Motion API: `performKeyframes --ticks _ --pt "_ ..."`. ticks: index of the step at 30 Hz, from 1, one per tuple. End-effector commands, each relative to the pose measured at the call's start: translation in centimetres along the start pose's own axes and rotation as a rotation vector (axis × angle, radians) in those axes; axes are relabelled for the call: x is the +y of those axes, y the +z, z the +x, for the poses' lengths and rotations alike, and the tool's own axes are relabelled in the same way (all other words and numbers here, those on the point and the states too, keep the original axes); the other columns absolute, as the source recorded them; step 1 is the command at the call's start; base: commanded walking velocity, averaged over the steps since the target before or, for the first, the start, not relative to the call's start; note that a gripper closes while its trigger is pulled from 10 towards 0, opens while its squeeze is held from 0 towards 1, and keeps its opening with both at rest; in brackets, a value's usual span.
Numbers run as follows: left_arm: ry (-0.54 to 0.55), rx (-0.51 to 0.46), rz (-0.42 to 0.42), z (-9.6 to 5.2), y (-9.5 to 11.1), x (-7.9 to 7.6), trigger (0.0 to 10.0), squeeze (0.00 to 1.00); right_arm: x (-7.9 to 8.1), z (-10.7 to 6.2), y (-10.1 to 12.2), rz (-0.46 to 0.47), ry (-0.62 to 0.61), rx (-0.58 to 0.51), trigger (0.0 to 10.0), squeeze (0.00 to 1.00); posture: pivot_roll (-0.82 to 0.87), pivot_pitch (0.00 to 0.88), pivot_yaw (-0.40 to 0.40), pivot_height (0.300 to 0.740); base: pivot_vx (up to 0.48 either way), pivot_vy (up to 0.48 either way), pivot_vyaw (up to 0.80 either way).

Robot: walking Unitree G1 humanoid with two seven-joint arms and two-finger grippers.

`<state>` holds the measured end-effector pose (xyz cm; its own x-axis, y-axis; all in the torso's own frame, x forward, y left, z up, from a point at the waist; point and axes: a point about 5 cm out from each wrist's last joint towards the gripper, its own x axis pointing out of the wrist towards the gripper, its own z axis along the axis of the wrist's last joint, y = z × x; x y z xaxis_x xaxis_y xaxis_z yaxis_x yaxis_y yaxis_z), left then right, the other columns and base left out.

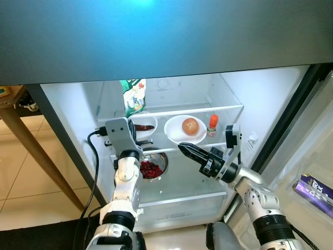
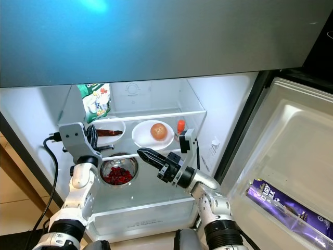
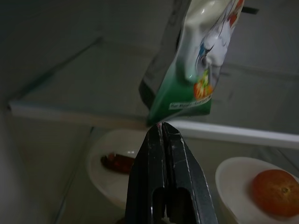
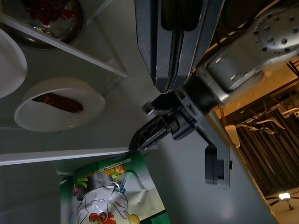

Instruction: Restocking fridge

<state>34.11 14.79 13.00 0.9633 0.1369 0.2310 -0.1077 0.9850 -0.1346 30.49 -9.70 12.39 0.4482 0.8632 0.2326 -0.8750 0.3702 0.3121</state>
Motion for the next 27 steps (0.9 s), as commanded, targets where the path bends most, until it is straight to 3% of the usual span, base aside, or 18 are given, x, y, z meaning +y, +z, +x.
performKeyframes --ticks 1,3,4,6,7,8,10,11,20,27 --pt "0.006 -0.029 0.039 0.5 0.8 0.6 0.0 0.00 -0.1 -0.2 -0.2 0.003 -0.009 0.009 10.0 0.00 -0.10 0.000 -0.020 0.600 0.000 0.000 0.00" --pt "0.005 -0.060 0.053 0.7 1.4 0.5 1.3 0.00 -0.1 -0.2 -0.2 0.002 -0.010 0.010 10.0 0.00 -0.10 0.000 -0.022 0.600 0.000 0.000 0.00" --pt "0.005 -0.060 0.053 0.7 1.4 0.5 1.3 0.00 -0.1 -0.2 -0.2 0.002 -0.010 0.010 10.0 0.00 -0.10 0.000 -0.022 0.600 0.000 0.000 0.00" --pt "-0.006 -0.097 0.076 1.1 2.2 0.4 3.3 0.00 -0.1 -0.3 -0.2 0.001 -0.012 0.012 10.0 0.00 -0.10 0.000 -0.022 0.600 0.000 0.000 0.00" --pt "-0.007 -0.108 0.082 1.2 2.5 0.4 3.3 0.00 -0.1 -0.3 -0.2 0.001 -0.012 0.013 10.0 0.00 -0.10 0.000 -0.022 0.600 0.000 0.000 0.00" --pt "-0.005 -0.118 0.086 1.4 2.7 0.4 8.3 0.00 -0.1 -0.3 -0.2 0.001 -0.013 0.014 10.0 0.00 -0.10 0.000 -0.022 0.600 0.000 0.000 0.00" --pt "-0.002 -0.122 0.086 1.5 2.9 0.5 8.7 0.00 -0.2 -0.3 -0.2 0.001 -0.013 0.014 10.0 0.00 -0.10 0.000 -0.022 0.600 0.000 0.000 0.00" --pt "0.002 -0.124 0.087 1.7 3.0 0.6 10.0 0.00 -0.2 -0.3 -0.2 0.001 -0.014 0.014 10.0 0.00 -0.10 0.000 -0.022 0.600 0.000 0.000 0.00" --pt "0.038 -0.116 0.086 3.4 3.8 1.7 10.0 0.00 -0.2 -0.2 -0.3 -0.001 -0.020 0.014 10.0 0.00 -0.11 0.000 -0.020 0.600 0.000 0.000 0.00" --pt "0.048 -0.116 0.090 4.0 4.0 2.1 10.0 0.00 -0.2 -0.2 -0.3 -0.002 -0.024 0.013 10.0 0.00 -0.11 0.000 -0.019 0.600 0.000 0.000 0.00"
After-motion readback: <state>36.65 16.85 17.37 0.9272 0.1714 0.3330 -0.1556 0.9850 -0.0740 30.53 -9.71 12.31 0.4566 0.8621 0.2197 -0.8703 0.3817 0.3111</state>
